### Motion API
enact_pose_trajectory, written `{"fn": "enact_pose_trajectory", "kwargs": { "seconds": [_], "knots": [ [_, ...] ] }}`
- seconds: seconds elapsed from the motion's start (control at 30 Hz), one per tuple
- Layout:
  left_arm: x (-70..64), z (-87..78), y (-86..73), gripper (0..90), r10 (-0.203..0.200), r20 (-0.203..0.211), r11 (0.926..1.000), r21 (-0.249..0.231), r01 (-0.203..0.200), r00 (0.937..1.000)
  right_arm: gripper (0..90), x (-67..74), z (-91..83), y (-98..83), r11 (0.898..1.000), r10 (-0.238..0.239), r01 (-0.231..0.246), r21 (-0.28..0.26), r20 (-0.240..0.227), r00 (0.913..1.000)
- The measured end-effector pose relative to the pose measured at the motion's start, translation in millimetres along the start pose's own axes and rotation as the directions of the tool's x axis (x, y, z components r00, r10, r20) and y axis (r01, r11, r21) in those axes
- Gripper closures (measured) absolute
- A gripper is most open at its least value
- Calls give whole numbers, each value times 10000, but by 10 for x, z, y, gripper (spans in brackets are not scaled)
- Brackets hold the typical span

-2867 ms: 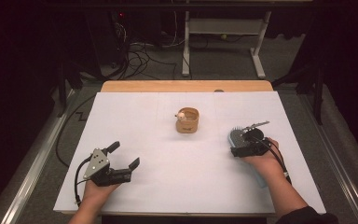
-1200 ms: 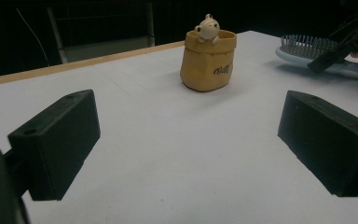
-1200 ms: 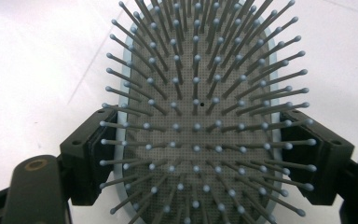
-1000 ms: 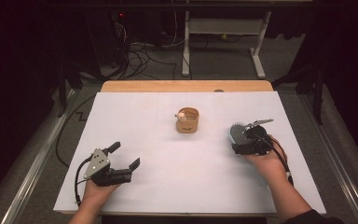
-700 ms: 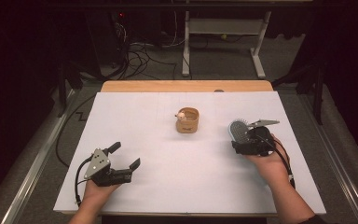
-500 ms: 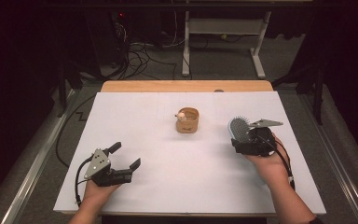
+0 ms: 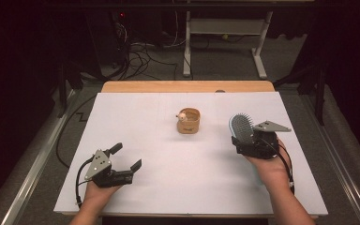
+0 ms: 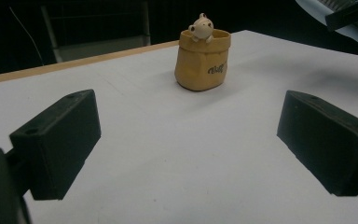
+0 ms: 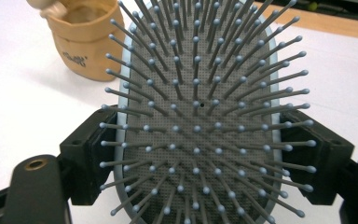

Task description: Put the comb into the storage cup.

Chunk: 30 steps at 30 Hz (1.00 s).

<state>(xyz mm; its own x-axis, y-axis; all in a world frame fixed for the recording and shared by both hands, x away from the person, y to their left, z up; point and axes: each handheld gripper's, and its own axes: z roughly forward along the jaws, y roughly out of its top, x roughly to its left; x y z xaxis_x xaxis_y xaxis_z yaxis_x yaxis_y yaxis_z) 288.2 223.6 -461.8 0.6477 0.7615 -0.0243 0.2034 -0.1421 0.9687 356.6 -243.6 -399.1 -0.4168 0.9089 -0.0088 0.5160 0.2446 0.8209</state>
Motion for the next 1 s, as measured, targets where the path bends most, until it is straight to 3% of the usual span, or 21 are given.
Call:
{"fn": "enact_pose_trajectory", "kwargs": {
  "seconds": [0.4, 0.53, 1.0],
  "knots": [
    [7, -9, 3, 67, -172, 13, 9998, 49, 172, 9999, 207, 84, -39, -34, 9949, 41, -61, -1008, -196, 9998],
    [8, -12, 5, 67, -162, 17, 9999, 12, 162, 9999, 207, 94, -51, -68, 9908, 238, -279, -1326, -321, 9992],
    [14, -3, 0, 66, -296, 18, 9995, 81, 296, 9996, 207, 138, -207, -125, 9616, 228, -343, -2722, -452, 9987]
  ]
}}
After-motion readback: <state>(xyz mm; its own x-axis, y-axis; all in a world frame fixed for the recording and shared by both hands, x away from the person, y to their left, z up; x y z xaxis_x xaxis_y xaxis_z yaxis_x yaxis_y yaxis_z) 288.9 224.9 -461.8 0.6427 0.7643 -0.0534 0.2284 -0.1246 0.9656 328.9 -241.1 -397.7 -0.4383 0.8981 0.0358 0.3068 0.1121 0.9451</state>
